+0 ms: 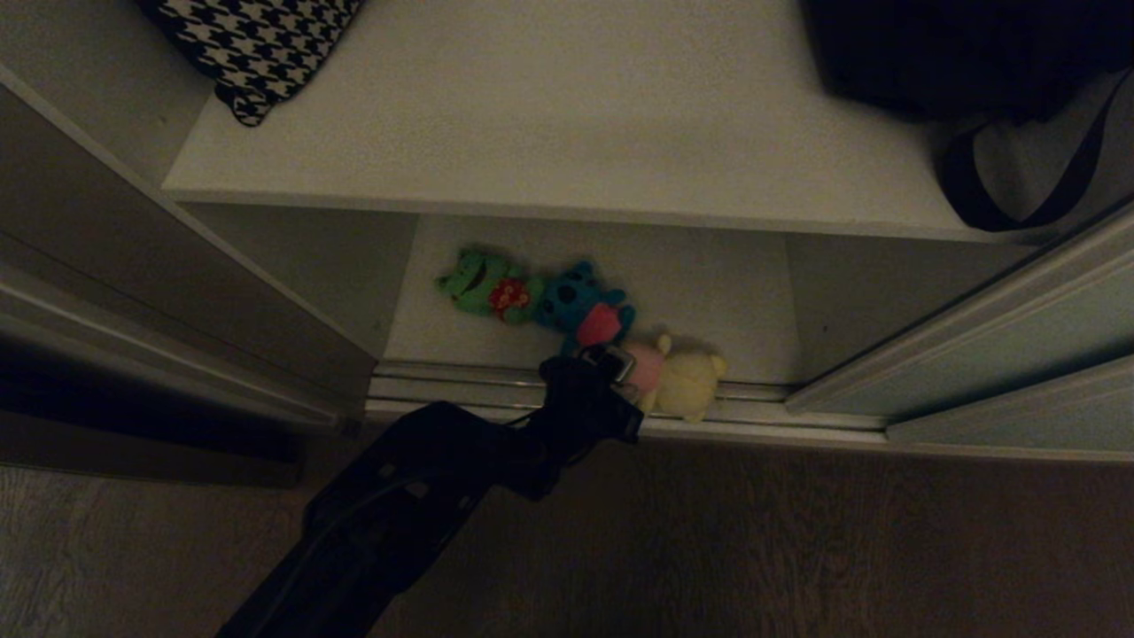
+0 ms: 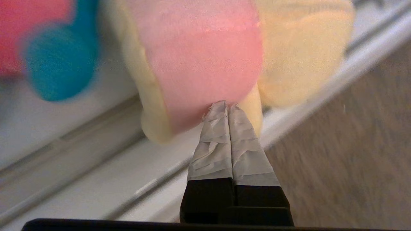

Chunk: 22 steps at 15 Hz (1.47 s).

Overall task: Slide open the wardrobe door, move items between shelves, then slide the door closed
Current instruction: Place the pink doll on the lower shelf

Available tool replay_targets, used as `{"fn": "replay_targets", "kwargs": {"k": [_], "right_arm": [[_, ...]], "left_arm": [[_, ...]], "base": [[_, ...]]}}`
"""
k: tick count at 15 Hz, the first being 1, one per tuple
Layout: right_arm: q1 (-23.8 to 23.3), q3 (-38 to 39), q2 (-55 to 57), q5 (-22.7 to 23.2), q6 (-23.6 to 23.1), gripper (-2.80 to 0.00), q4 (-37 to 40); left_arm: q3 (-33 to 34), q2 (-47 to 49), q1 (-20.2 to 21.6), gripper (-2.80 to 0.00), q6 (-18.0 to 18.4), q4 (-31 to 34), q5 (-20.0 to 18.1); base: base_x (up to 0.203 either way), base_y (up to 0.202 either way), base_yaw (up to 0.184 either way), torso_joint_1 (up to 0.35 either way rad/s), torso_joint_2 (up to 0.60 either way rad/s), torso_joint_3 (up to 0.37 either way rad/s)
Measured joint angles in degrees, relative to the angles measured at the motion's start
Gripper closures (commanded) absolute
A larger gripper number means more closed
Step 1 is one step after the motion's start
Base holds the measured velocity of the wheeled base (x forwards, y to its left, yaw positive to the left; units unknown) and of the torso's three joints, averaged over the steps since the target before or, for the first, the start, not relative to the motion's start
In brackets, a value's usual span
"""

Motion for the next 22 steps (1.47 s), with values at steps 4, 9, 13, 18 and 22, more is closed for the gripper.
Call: {"fn": "replay_targets", "kwargs": {"k": [4,9,13,18,22], "right_arm": [[0.0,0.0,0.0,0.0,0.0,0.00,0.0],[0.0,0.0,0.0,0.0,0.0,0.00,0.0],[0.0,0.0,0.0,0.0,0.0,0.00,0.0],[0.0,0.0,0.0,0.0,0.0,0.00,0.0],[0.0,0.0,0.0,0.0,0.0,0.00,0.0]], "left_arm": [[-0.8,-0.6,0.2,0.00,-2.7,-6.0,0.0],[-0.8,-0.5,0.2,0.00,-2.8,-8.2,1.5],[0.5,-8.1,0.2,0.00,-11.2,2.0,8.5],[15.9,-22.4,-0.2,0.00,-14.8,21.1,10.2],[35.7,-35.6,-0.8,0.00,-15.1,22.2,10.3]], "base": [[0.000,0.000,0.000,0.000,0.00,0.000],[0.000,0.000,0.000,0.000,0.00,0.000],[0.000,0.000,0.000,0.000,0.00,0.000],[0.000,0.000,0.000,0.000,0.00,0.000],[0.000,0.000,0.000,0.000,0.00,0.000]]}}
